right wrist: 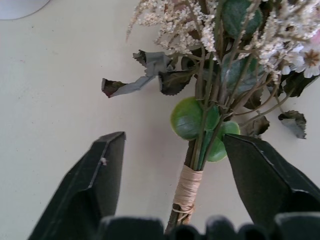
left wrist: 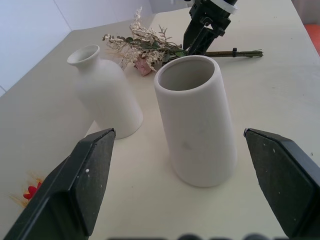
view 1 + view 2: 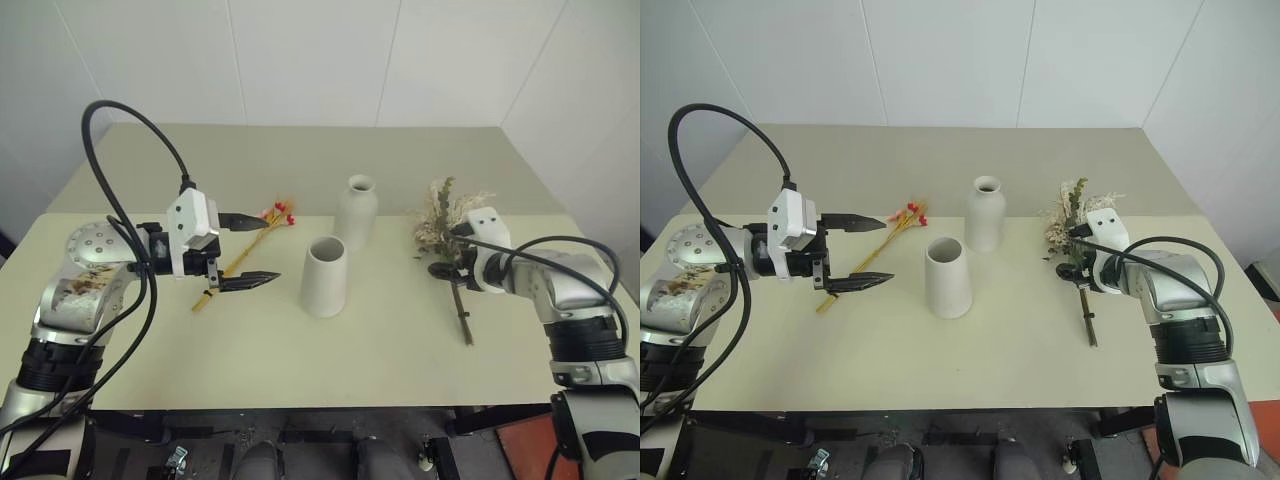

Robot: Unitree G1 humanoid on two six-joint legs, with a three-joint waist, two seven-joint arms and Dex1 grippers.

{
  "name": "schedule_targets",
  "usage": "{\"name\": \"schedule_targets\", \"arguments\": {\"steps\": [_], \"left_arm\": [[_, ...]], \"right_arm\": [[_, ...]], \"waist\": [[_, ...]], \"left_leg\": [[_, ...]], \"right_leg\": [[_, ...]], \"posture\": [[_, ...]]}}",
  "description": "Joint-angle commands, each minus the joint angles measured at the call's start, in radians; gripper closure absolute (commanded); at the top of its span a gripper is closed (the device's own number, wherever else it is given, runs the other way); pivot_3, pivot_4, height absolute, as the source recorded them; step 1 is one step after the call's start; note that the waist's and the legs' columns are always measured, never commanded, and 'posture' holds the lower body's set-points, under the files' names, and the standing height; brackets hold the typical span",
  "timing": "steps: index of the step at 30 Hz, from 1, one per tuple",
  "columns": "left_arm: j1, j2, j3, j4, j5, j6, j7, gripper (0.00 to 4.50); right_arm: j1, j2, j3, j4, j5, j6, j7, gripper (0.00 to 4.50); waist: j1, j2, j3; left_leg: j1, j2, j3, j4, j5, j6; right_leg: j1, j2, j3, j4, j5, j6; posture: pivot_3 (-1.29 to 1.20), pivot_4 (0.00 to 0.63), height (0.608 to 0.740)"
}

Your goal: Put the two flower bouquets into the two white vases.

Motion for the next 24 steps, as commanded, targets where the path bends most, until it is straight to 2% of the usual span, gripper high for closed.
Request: {"name": "schedule_targets", "arguments": {"steps": [1, 7, 8, 16, 19, 22, 24], "left_arm": [[0.003, 0.013, 0.031, -0.028, -0.006, -0.014, 0.001, 0.0], [-0.002, 0.007, 0.024, -0.023, -0.003, -0.018, 0.003, 0.0], [-0.004, 0.007, 0.023, -0.021, -0.002, -0.019, 0.002, 0.0], [-0.003, 0.012, 0.026, -0.019, 0.0, -0.023, -0.001, 0.0], [-0.005, 0.011, 0.023, -0.021, 0.0, -0.021, -0.001, 0.0], [-0.013, 0.008, 0.017, -0.013, 0.003, -0.025, -0.004, 0.0], [-0.017, 0.005, 0.014, -0.009, 0.005, -0.026, -0.005, 0.0]], "right_arm": [[-0.005, -0.025, -0.02, -0.021, -0.004, 0.047, -0.001, 2.29], [0.007, -0.015, -0.025, -0.047, -0.013, 0.054, -0.007, 4.34], [0.008, -0.013, -0.026, -0.053, -0.02, 0.046, -0.015, 4.48], [0.05, -0.055, -0.089, -0.196, -0.028, -0.022, -0.035, 4.48], [0.073, -0.102, -0.097, -0.276, -0.014, 0.028, -0.012, 3.66], [0.086, -0.104, -0.125, -0.338, 0.004, 0.061, -0.017, 2.66], [0.101, -0.103, -0.135, -0.357, 0.008, 0.074, -0.017, 2.66]], "waist": [[0.0, 0.0, 0.0], [0.0, 0.0, 0.0], [0.0, 0.0, 0.0], [0.001, 0.0, 0.0], [0.004, 0.0, 0.0], [0.004, 0.0, 0.0], [0.001, 0.0, 0.0]], "left_leg": [[0.0, 0.0, 0.0, 0.0, 0.0, 0.0], [0.0, 0.0, 0.0, 0.0, 0.0, 0.0], [0.0, 0.0, 0.0, 0.0, 0.0, 0.0], [0.0, 0.0, 0.0, 0.0, 0.0, 0.0], [0.0, 0.0, 0.0, 0.0, 0.0, 0.0], [0.0, 0.0, 0.0, 0.0, 0.0, 0.0], [0.001, 0.0, 0.0, 0.0, 0.0, 0.0]], "right_leg": [[0.0, 0.0, 0.0, 0.0, 0.0, 0.0], [0.0, 0.0, 0.0, 0.0, 0.0, 0.0], [0.0, 0.0, 0.0, 0.0, 0.0, 0.0], [0.0, 0.0, 0.0, 0.0, 0.0, 0.0], [0.0, 0.0, 0.0, 0.0, 0.0, 0.0], [0.0, 0.0, 0.0, 0.0, 0.0, 0.0], [0.001, 0.0, 0.0, 0.0, 0.0, 0.0]], "posture": [[0.0, 0.15, 0.74], [0.0, 0.15, 0.74], [0.0, 0.15, 0.74], [0.0, 0.15, 0.74], [0.0, 0.15, 0.74], [0.0, 0.15, 0.74], [0.0, 0.15, 0.74]]}}
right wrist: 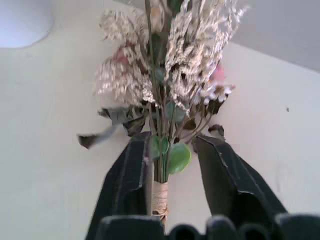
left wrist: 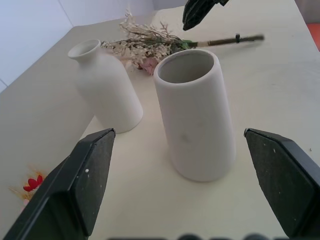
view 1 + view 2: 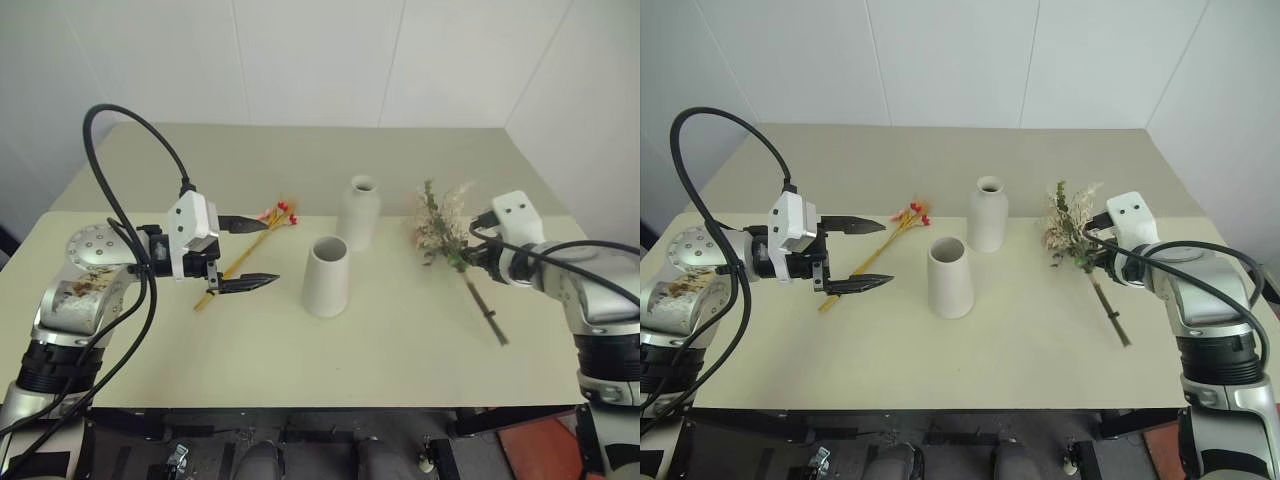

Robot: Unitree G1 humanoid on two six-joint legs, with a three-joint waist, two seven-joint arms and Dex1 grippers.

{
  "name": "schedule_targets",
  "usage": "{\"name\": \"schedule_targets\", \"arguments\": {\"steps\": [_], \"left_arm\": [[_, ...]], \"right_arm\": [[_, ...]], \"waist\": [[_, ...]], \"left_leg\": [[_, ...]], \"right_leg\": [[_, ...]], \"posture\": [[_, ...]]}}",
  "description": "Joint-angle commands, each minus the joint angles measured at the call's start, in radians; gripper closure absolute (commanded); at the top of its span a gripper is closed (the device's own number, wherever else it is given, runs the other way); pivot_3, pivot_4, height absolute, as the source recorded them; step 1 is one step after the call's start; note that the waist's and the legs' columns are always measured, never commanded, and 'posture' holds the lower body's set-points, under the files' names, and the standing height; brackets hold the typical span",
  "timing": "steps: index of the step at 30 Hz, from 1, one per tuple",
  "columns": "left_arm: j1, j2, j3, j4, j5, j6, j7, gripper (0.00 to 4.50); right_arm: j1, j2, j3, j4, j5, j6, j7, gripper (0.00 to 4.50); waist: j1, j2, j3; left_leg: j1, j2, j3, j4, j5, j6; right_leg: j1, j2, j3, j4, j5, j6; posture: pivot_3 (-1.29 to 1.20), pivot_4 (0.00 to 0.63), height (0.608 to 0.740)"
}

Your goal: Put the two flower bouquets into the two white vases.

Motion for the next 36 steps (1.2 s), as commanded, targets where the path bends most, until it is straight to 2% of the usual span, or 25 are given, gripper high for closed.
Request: {"name": "schedule_targets", "arguments": {"steps": [1, 9, 22, 36], "left_arm": [[-0.029, 0.003, 0.013, -0.009, 0.003, -0.025, -0.005, 0.0], [-0.038, -0.003, 0.005, -0.001, 0.006, -0.028, -0.011, 0.0], [-0.021, 0.002, 0.019, -0.02, 0.008, -0.02, 0.0, 0.0], [-0.007, 0.009, 0.023, -0.035, 0.004, -0.016, 0.015, 0.0]], "right_arm": [[0.027, -0.008, -0.049, -0.056, 0.014, 0.041, -0.006, 2.66], [0.079, 0.009, -0.015, -0.016, -0.01, 0.037, -0.021, 2.66], [0.023, 0.074, 0.066, 0.19, -0.036, -0.081, -0.012, 2.66], [-0.023, 0.075, 0.068, 0.242, -0.06, -0.103, -0.017, 2.66]], "waist": [[-0.001, 0.0, 0.0], [-0.002, 0.0, 0.0], [-0.004, 0.0, 0.0], [-0.004, 0.0, 0.0]], "left_leg": [[0.0, 0.0, 0.0, 0.0, 0.0, 0.0], [0.0, 0.0, 0.0, 0.0, 0.0, 0.0], [0.001, 0.0, 0.0, 0.0, 0.0, 0.0], [0.001, 0.0, 0.0, 0.0, 0.0, 0.0]], "right_leg": [[0.0, 0.0, 0.0, 0.0, 0.0, 0.0], [0.0, 0.0, 0.0, 0.0, 0.0, 0.0], [0.001, 0.0, 0.0, 0.0, 0.0, 0.0], [0.0, 0.0, 0.0, 0.0, 0.0, 0.0]], "posture": [[0.0, 0.15, 0.74], [0.0, 0.15, 0.74], [0.0, 0.15, 0.74], [0.0, 0.15, 0.74]]}}
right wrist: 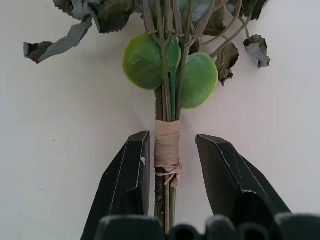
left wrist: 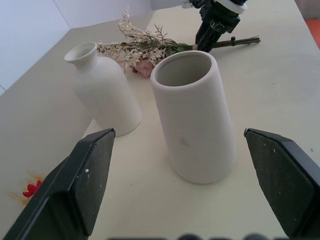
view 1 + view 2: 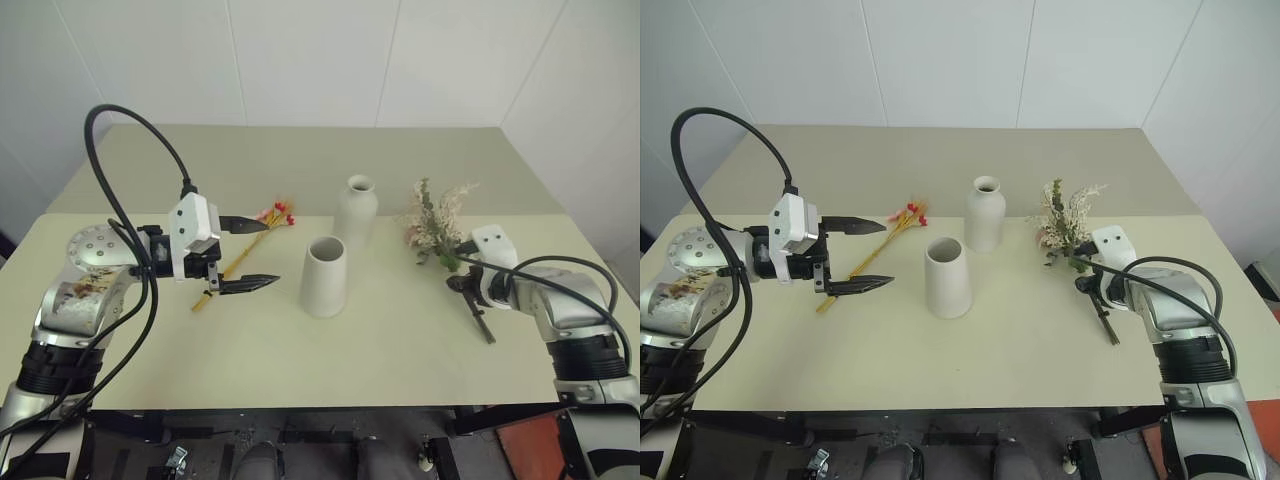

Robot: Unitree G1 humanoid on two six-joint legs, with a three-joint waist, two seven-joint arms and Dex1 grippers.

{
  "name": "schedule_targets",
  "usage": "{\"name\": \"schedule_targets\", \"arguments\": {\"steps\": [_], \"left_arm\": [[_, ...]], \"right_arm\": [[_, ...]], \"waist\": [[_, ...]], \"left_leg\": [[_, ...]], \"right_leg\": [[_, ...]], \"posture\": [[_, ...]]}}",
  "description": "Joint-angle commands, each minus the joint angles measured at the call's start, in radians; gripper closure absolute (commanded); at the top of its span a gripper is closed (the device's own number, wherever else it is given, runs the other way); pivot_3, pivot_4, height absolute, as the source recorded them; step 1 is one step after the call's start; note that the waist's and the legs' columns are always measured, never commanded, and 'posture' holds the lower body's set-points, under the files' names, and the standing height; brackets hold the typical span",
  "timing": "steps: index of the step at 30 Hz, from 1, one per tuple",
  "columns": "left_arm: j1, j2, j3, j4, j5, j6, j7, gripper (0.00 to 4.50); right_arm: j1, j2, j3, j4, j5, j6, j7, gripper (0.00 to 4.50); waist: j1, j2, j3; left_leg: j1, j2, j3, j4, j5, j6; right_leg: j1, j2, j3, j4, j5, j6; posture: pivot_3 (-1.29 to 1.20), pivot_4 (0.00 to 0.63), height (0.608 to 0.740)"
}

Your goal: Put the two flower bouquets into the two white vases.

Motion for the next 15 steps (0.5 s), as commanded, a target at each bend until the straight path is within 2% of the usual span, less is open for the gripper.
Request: {"name": "schedule_targets", "arguments": {"steps": [1, 4, 5, 7, 10, 15], "left_arm": [[-0.014, 0.007, 0.023, -0.026, -0.005, -0.004, 0.01, 0.0], [-0.013, 0.005, 0.023, -0.028, -0.006, -0.004, 0.011, 0.0], [-0.012, 0.005, 0.023, -0.028, -0.007, -0.005, 0.012, 0.0], [-0.01, 0.004, 0.023, -0.028, -0.007, -0.006, 0.013, 0.0], [-0.005, 0.004, 0.024, -0.032, -0.007, -0.004, 0.018, 0.0], [0.003, 0.003, 0.026, -0.036, -0.007, -0.005, 0.027, 0.0]], "right_arm": [[-0.038, -0.008, -0.017, -0.013, -0.012, -0.028, 0.0, 2.66], [-0.05, -0.008, -0.009, -0.003, -0.019, -0.034, -0.002, 2.66], [-0.05, -0.013, 0.0, -0.002, -0.019, -0.035, 0.008, 2.82], [-0.048, -0.016, 0.008, -0.006, -0.018, -0.031, 0.016, 3.23], [-0.048, -0.013, 0.01, -0.007, -0.01, -0.01, 0.026, 4.23], [-0.065, 0.005, 0.012, 0.002, -0.04, -0.069, -0.008, 4.31]], "waist": [[0.0, 0.0, 0.0], [0.0, 0.0, 0.0], [0.0, 0.0, 0.0], [0.0, 0.0, 0.0], [0.0, 0.0, 0.0], [0.0, 0.0, 0.0]], "left_leg": [[0.0, 0.0, 0.0, 0.0, 0.0, 0.0], [0.0, 0.0, 0.0, 0.0, 0.0, 0.0], [0.0, 0.0, 0.0, 0.0, 0.0, 0.0], [0.0, 0.0, 0.0, 0.0, 0.0, 0.0], [0.0, 0.0, 0.0, 0.0, 0.0, 0.0], [0.0, 0.0, 0.0, 0.0, 0.0, 0.0]], "right_leg": [[0.0, 0.0, 0.0, 0.0, 0.0, 0.0], [0.0, 0.0, 0.0, 0.0, 0.0, 0.0], [0.0, 0.0, 0.0, 0.0, 0.0, 0.0], [0.0, 0.0, 0.0, 0.0, 0.0, 0.0], [0.0, 0.0, 0.0, 0.0, 0.0, 0.0], [0.0, 0.0, 0.0, 0.0, 0.0, 0.0]], "posture": [[0.0, 0.15, 0.74], [0.0, 0.15, 0.74], [0.0, 0.15, 0.74], [0.0, 0.15, 0.74], [0.0, 0.15, 0.74], [0.0, 0.15, 0.74]]}}
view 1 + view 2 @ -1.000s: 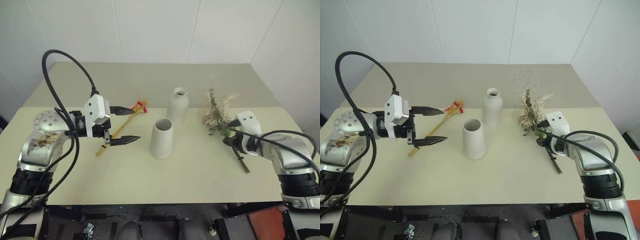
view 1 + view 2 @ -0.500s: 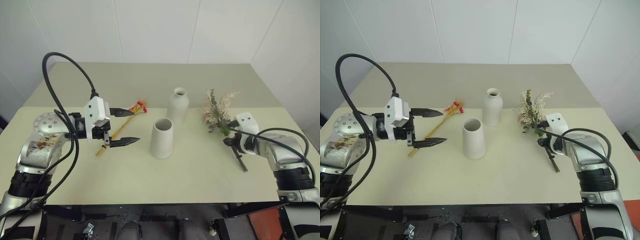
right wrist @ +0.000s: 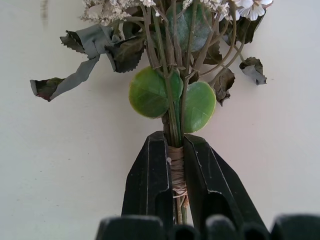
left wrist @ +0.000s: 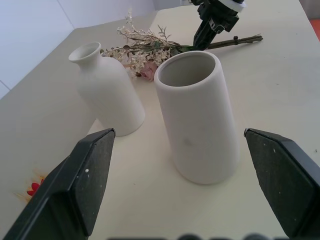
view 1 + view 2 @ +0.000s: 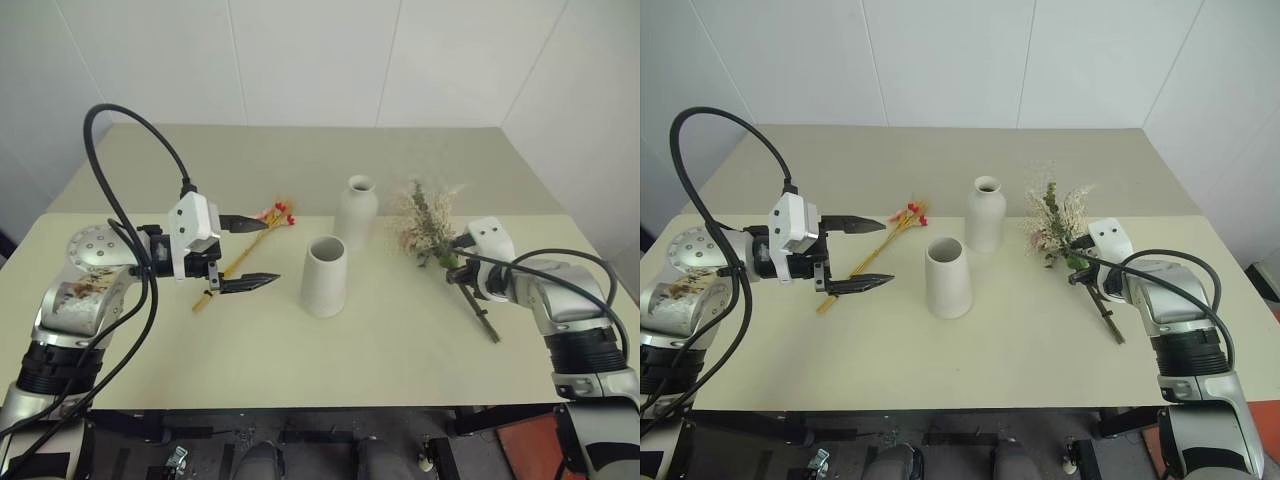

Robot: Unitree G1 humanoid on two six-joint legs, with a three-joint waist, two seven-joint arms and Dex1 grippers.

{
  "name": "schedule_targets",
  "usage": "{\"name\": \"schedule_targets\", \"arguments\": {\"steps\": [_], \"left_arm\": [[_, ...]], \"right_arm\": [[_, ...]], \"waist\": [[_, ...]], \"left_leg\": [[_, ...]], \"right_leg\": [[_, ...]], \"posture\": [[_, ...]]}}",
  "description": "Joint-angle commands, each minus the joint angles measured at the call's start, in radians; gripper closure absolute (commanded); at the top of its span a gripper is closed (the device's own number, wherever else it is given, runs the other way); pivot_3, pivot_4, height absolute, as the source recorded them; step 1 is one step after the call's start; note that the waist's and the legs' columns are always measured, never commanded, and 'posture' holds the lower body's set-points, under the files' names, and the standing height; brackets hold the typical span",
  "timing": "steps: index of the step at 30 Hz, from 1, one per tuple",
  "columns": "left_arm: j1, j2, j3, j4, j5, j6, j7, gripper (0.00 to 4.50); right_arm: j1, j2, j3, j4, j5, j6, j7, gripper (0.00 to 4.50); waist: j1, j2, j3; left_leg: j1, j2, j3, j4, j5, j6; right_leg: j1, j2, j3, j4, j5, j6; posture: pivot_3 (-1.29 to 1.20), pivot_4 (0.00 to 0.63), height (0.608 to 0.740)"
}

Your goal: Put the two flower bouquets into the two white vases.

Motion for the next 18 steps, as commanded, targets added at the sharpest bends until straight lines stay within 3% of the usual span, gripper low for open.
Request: {"name": "schedule_targets", "arguments": {"steps": [1, 7, 13, 16, 18], "left_arm": [[0.002, 0.004, 0.027, -0.03, -0.007, -0.006, 0.009, 0.0], [0.003, 0.008, 0.032, -0.025, -0.006, -0.009, 0.012, 0.0], [0.014, 0.021, 0.071, -0.002, -0.009, -0.013, 0.03, 0.0], [0.03, 0.033, 0.098, 0.002, -0.007, -0.008, 0.042, 0.0], [0.048, 0.047, 0.116, -0.004, -0.005, -0.007, 0.046, 0.0]], "right_arm": [[-0.044, 0.01, -0.013, -0.019, -0.046, -0.103, -0.042, 4.31], [-0.178, 0.163, -0.145, 0.024, -0.047, -0.574, -0.173, 4.31], [-0.433, 0.371, -0.233, 0.287, -0.011, -0.897, -0.331, 4.31], [-0.494, 0.434, -0.244, 0.384, -0.023, -1.104, -0.352, 4.31], [-0.545, 0.494, -0.308, 0.451, 0.098, -1.173, -0.26, 4.31]], "waist": [[-0.002, 0.0, 0.0], [-0.025, 0.0, 0.0], [-0.031, 0.0, 0.0], [-0.035, 0.0, 0.0], [-0.036, 0.001, 0.0]], "left_leg": [[0.0, 0.0, 0.0, 0.0, 0.0, 0.0], [0.0, 0.0, 0.0, 0.0, 0.0, 0.0], [0.0, 0.0, 0.0, -0.001, 0.0, 0.0], [0.0, 0.001, 0.0, -0.001, 0.0, 0.0], [0.0, 0.001, -0.001, -0.002, 0.0, 0.0]], "right_leg": [[0.0, 0.0, 0.0, 0.0, 0.0, 0.0], [-0.001, 0.0, 0.0, 0.001, 0.0, 0.0], [-0.001, 0.0, 0.0, 0.001, 0.0, 0.0], [-0.001, 0.0, 0.0, 0.002, 0.001, -0.001], [-0.001, 0.0, 0.0, 0.002, 0.001, -0.001]], "posture": [[0.0, 0.15, 0.74], [0.0, 0.15, 0.74], [0.0, 0.15, 0.74], [0.0, 0.15, 0.74], [0.0, 0.15, 0.74]]}}
